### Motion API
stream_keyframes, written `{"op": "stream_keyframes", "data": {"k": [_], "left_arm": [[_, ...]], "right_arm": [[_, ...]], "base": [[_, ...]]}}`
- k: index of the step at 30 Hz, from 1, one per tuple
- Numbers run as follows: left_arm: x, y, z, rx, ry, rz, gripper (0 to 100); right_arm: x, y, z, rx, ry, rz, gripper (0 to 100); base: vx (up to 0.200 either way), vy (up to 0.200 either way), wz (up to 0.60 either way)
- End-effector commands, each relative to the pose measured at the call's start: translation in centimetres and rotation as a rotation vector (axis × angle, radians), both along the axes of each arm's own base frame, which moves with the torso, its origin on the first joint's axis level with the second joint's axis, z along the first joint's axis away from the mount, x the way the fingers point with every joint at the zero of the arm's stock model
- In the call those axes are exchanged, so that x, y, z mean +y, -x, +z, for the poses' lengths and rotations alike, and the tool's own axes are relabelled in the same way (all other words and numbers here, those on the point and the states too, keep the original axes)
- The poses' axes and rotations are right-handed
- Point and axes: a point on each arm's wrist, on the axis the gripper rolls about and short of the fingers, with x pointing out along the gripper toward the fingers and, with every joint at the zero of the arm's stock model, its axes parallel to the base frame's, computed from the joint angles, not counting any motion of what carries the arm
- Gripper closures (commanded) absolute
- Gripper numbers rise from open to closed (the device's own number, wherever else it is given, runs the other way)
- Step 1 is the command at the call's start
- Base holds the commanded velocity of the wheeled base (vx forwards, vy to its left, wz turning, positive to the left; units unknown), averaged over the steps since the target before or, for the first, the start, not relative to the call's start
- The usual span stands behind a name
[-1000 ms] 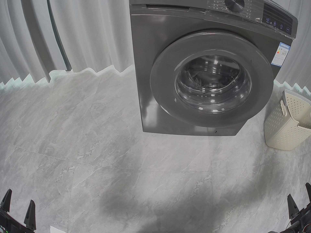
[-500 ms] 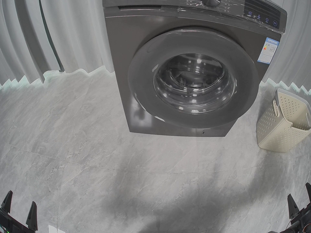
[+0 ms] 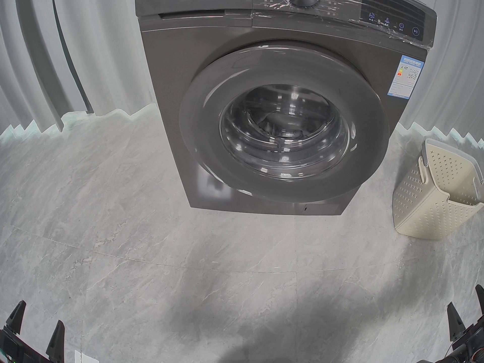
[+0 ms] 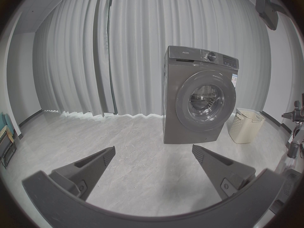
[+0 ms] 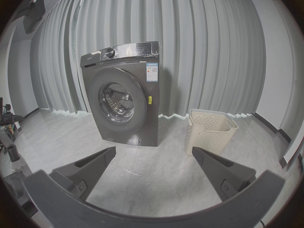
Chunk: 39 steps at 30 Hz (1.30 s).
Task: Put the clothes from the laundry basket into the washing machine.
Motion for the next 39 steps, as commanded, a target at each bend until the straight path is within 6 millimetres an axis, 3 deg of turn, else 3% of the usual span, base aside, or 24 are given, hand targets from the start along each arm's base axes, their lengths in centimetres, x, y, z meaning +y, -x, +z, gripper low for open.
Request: {"op": "stream_keyframes", "data": {"k": [1,8,19,25,29,39], "left_arm": [[0.0,-0.03,-0.51,0.004,0.001,0.0,0],[-0.01,-0.03,-0.5,0.002,0.005,-0.005,0],[-0.02,-0.03,-0.5,0.002,0.005,-0.009,0],[-0.02,-0.03,-0.5,0.002,0.001,-0.012,0],[-0.02,-0.03,-0.5,0.002,0.001,-0.011,0],[-0.01,-0.03,-0.51,0.004,0.001,-0.008,0]], "right_arm": [[0.0,-0.01,-0.53,0.001,0.0,-0.001,0],[0.0,-0.01,-0.53,0.001,-0.006,-0.003,0],[0.0,-0.01,-0.53,0.001,0.002,0.002,0],[0.0,-0.01,-0.53,0.001,0.0,-0.001,0],[0.0,-0.01,-0.53,0.001,0.002,0.002,0],[0.04,-0.01,-0.48,-0.003,0.04,0.014,0]], "base": [[0.0,-0.2,0.0],[0.0,-0.2,0.0],[0.0,0.0,0.0],[0.0,0.0,-0.6],[0.0,0.0,0.0],[0.18,0.0,0.0]]}}
